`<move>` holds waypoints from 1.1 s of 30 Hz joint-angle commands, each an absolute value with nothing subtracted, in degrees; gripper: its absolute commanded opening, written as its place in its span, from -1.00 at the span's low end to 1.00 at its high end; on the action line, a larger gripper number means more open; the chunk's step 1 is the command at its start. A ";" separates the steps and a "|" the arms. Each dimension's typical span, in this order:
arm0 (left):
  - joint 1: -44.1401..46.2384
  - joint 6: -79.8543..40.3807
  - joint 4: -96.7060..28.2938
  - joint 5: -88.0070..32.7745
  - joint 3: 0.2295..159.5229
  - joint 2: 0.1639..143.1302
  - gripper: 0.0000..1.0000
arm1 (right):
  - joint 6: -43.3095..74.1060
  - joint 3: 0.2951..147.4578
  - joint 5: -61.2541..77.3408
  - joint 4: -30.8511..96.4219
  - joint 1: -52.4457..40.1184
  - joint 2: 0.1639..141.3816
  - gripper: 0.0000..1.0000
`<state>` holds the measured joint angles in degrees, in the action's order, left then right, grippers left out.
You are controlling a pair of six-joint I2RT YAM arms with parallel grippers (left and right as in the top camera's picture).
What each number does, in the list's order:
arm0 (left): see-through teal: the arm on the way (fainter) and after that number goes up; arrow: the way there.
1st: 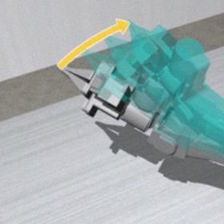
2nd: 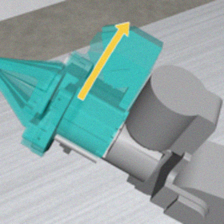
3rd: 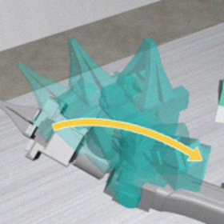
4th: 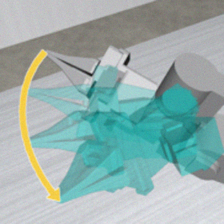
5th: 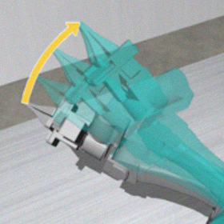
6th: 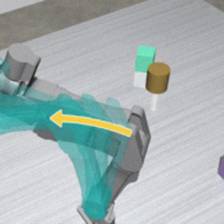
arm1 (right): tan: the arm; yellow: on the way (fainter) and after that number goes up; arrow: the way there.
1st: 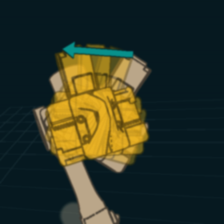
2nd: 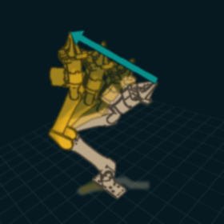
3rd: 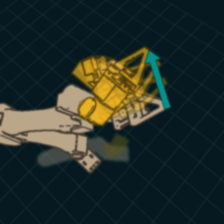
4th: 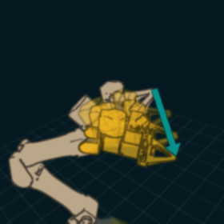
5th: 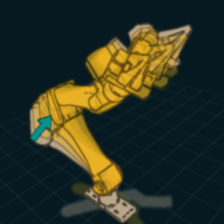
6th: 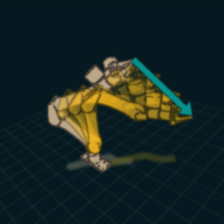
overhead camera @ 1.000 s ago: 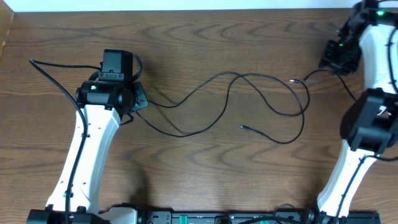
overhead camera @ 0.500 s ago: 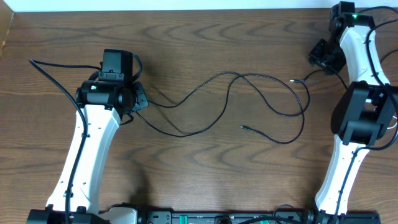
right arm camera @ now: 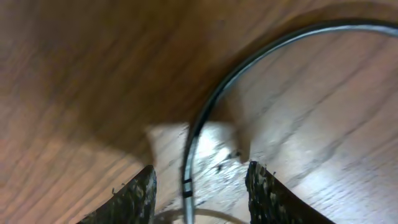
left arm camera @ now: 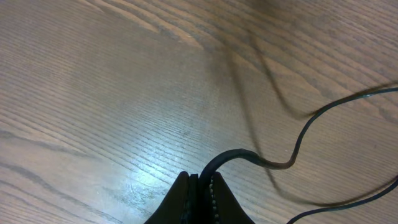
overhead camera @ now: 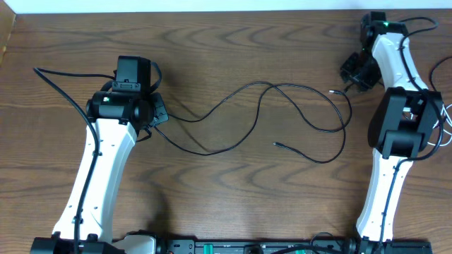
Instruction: Untangle cables
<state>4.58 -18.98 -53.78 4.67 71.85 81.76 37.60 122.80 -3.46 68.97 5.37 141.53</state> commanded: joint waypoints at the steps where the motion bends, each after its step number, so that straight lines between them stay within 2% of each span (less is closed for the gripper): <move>1: 4.64 -18.06 -53.95 4.99 71.79 82.00 -0.85 | 39.86 122.76 -4.62 68.73 3.66 142.85 -0.14; 14: 4.64 -18.04 -53.93 4.99 71.79 81.97 -0.85 | 40.36 120.22 -6.31 70.52 2.90 143.15 -0.16; 19: 4.64 -18.04 -53.93 4.99 71.79 81.97 -0.85 | 40.64 118.80 -6.31 70.81 2.96 143.15 -0.46; 21: 4.64 -18.06 -53.93 4.99 71.79 81.97 -0.85 | 40.62 118.80 -6.28 71.46 2.96 143.15 -0.76; 23: 4.64 -18.04 -53.93 4.99 71.79 81.97 -0.85 | 39.72 118.83 -6.26 72.05 3.05 143.04 -0.98; 33: 4.64 -18.06 -53.93 4.99 71.79 81.97 -0.85 | 27.05 118.83 -7.77 73.76 7.94 130.41 -0.98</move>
<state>4.58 -18.98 -53.76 4.67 71.85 81.76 33.43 118.65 -5.02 73.56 5.32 138.74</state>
